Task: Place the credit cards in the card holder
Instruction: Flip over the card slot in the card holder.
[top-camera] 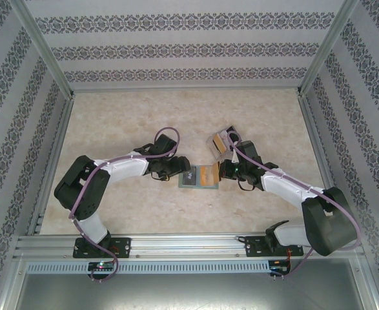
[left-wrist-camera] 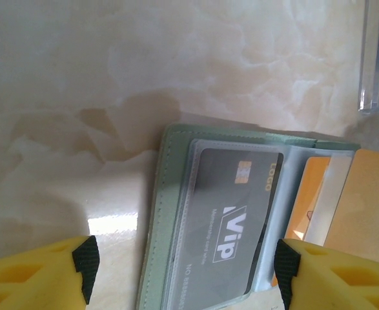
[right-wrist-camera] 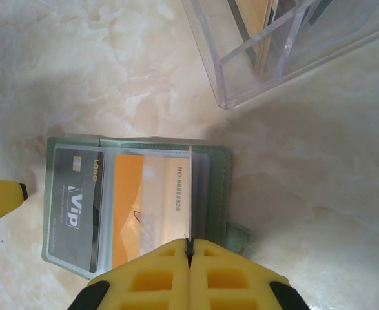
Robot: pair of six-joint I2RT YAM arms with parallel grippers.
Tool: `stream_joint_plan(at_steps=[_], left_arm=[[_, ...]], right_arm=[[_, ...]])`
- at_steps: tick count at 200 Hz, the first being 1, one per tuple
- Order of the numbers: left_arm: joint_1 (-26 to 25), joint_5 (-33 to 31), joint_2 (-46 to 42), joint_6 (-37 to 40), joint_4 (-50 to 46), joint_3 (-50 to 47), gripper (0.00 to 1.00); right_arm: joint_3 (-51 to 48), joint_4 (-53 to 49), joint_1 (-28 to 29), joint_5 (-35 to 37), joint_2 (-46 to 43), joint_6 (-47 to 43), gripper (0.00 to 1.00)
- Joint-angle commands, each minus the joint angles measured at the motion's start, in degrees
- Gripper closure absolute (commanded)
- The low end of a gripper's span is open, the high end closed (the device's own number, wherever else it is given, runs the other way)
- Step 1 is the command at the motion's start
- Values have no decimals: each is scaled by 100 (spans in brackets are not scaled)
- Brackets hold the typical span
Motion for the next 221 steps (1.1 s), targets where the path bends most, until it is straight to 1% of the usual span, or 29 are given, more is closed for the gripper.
stream_joint_plan(at_steps=[1, 48, 121, 139, 164, 187, 221], left_arm=[[-97, -38, 110, 112, -144, 121, 27], [-114, -13, 211, 123, -170, 183, 27], [-158, 15, 394, 99, -133, 204, 31], [-175, 1, 388, 63, -99, 176, 32], [-184, -19, 376, 60, -74, 160, 34], [-193, 18, 409, 51, -39, 178, 35], [-210, 30, 398, 38, 21, 150, 40]], right_arm=[[33, -115, -85, 85, -40, -182, 100], [-40, 64, -111, -21, 148, -79, 100], [-107, 540, -213, -530, 259, 336, 100], [-77, 562, -235, -657, 193, 447, 100], [-94, 542, -243, -620, -23, 471, 100], [-35, 548, -253, -845, -101, 568, 100], [-38, 660, -201, -903, -232, 769, 100]])
